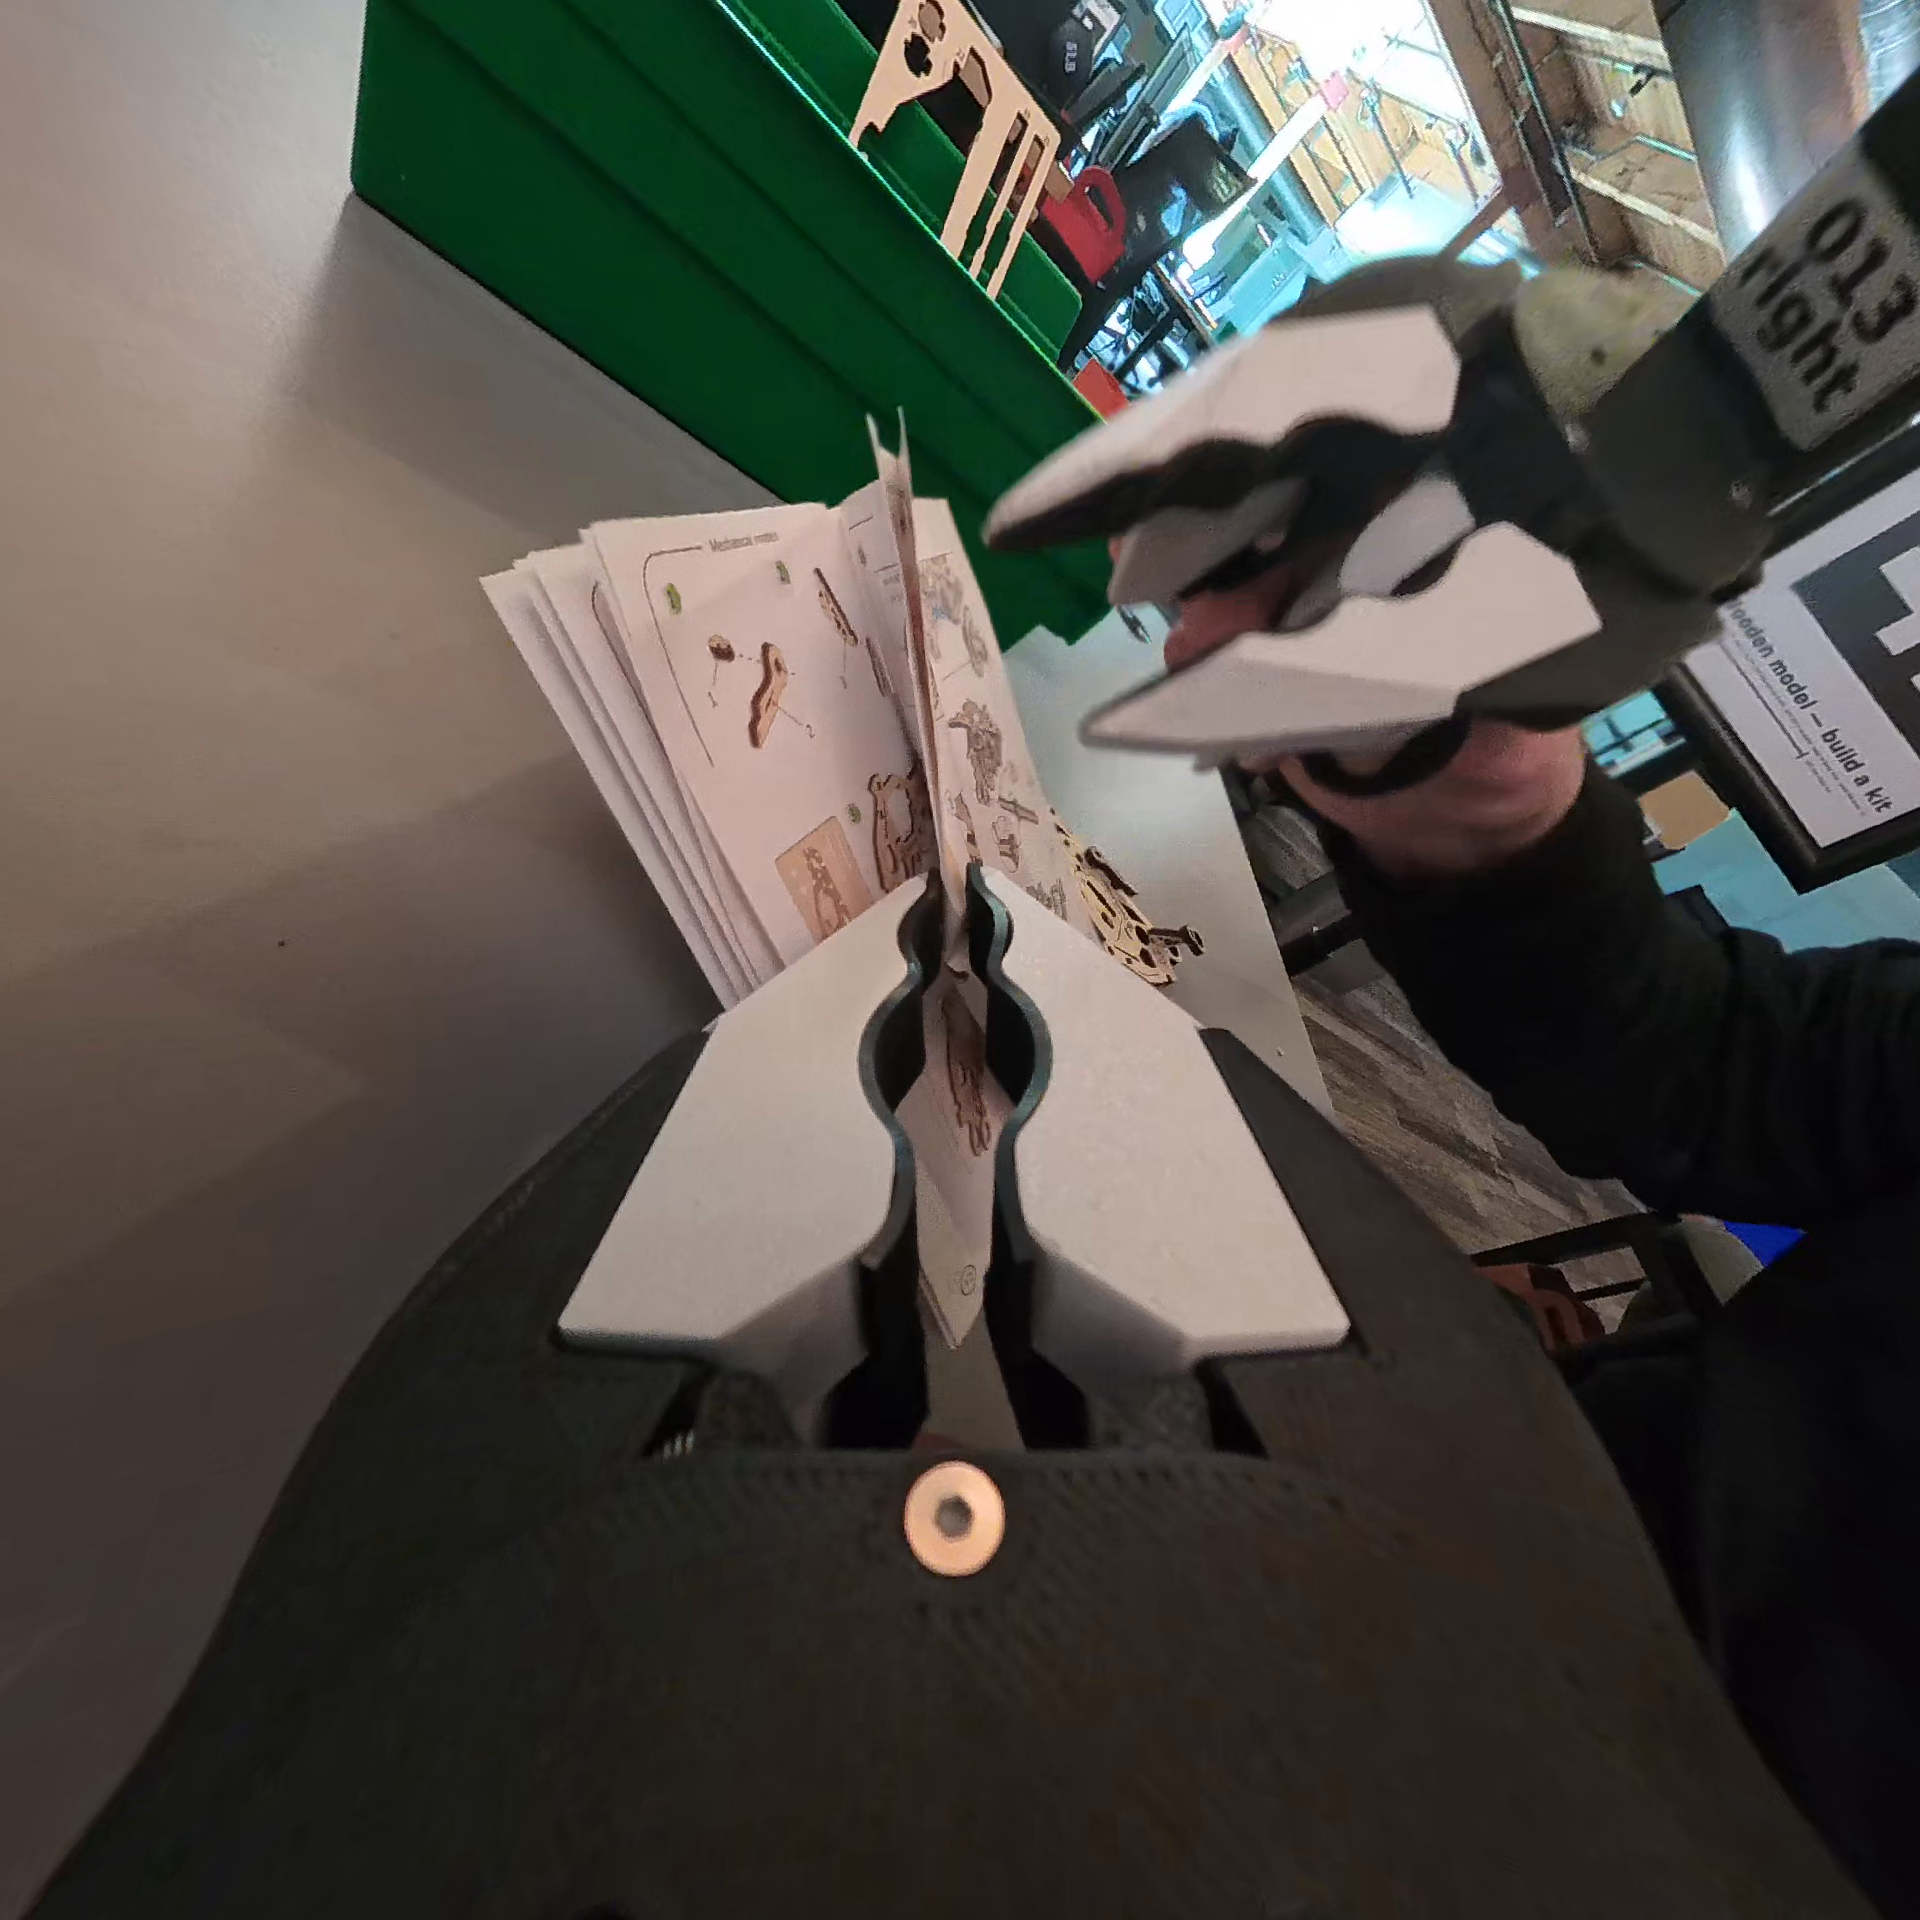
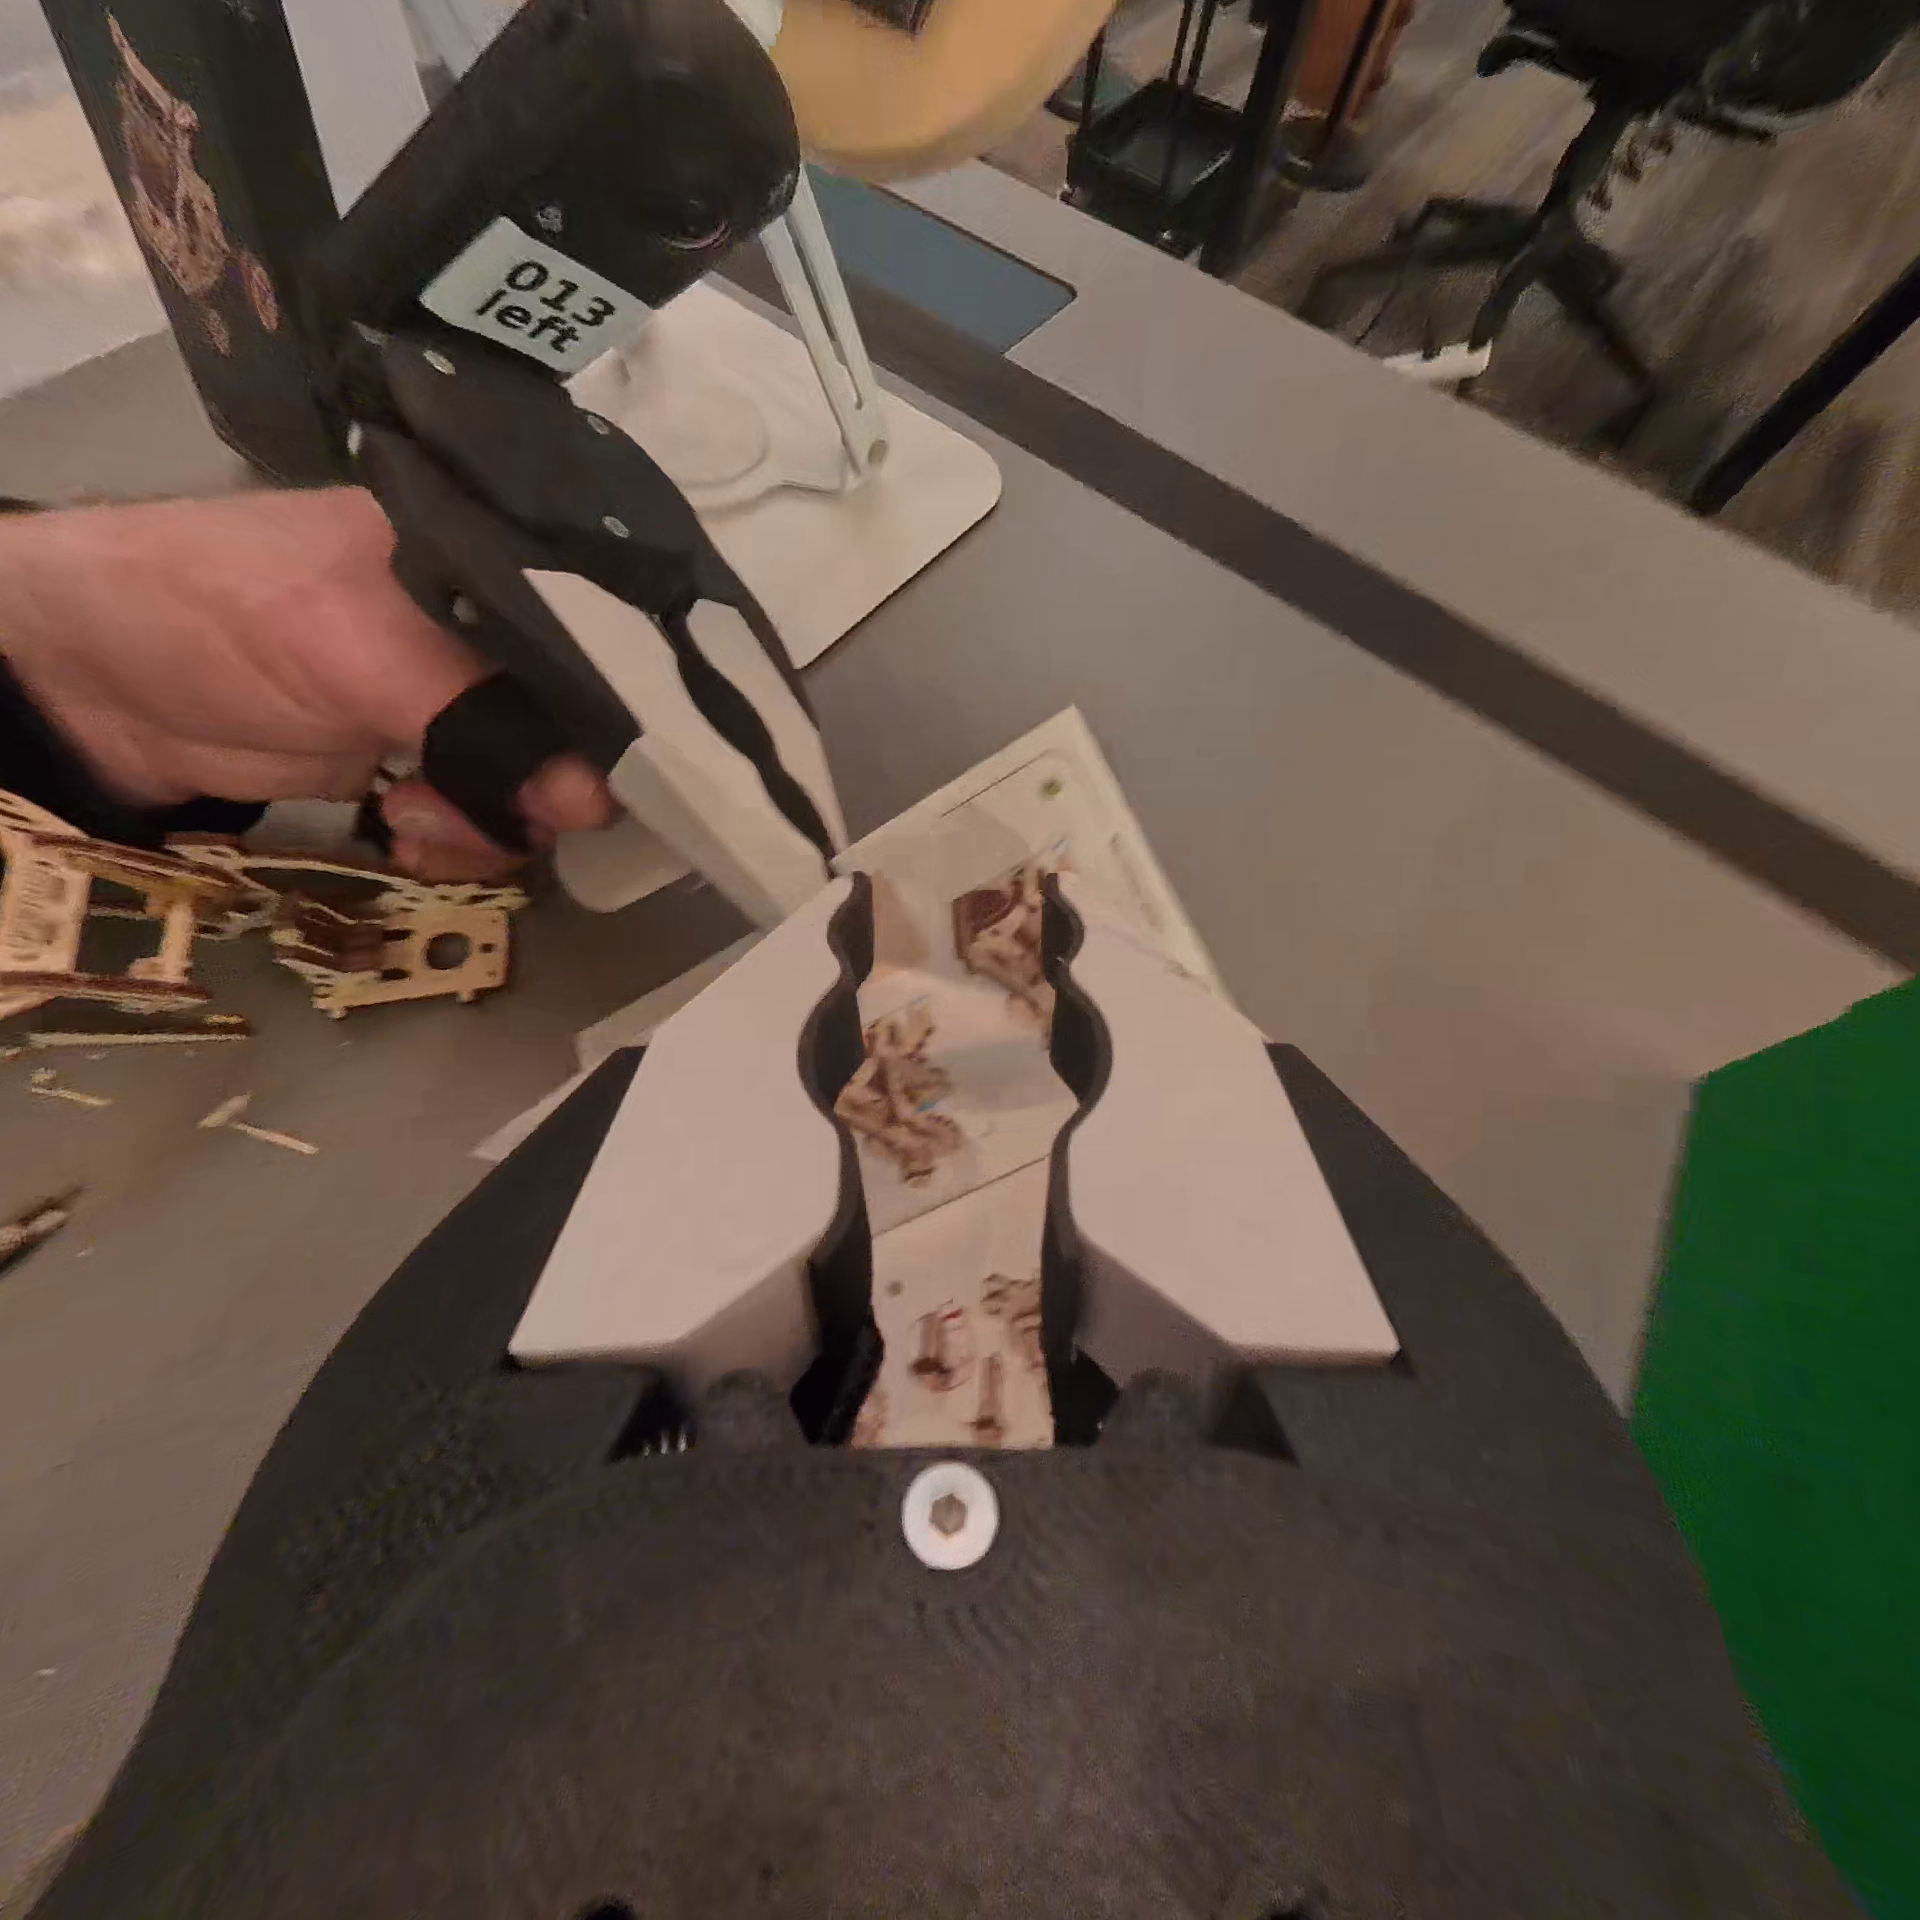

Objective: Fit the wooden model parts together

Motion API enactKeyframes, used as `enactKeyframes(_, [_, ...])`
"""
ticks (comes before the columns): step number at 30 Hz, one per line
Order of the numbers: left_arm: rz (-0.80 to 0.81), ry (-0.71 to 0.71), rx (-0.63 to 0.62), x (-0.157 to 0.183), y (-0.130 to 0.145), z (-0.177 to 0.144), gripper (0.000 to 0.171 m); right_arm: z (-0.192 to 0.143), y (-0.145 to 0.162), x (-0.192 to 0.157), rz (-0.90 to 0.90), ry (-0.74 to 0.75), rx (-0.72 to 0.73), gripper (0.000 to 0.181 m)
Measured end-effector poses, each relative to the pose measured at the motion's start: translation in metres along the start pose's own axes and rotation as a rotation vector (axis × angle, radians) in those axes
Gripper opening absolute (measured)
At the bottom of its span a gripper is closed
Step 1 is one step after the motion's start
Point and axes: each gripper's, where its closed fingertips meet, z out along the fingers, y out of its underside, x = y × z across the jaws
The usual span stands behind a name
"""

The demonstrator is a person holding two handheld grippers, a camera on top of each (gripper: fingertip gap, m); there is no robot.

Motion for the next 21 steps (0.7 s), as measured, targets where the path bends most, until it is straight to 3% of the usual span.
enactKeyframes(5, [0.005, -0.005, -0.004, 0.000, 0.000, 0.000, 0.001, 0.018, -0.003, 0.026, -0.141, 0.016, -0.053, 0.037])
enactKeyframes(11, [0.006, -0.016, -0.007, -0.003, 0.000, 0.000, 0.001, 0.022, -0.005, 0.020, -0.238, -0.024, -0.069, 0.023])
enactKeyframes(21, [0.008, -0.021, -0.010, -0.002, 0.000, 0.000, 0.000, 0.018, -0.008, 0.018, -0.269, 0.002, -0.047, 0.026])
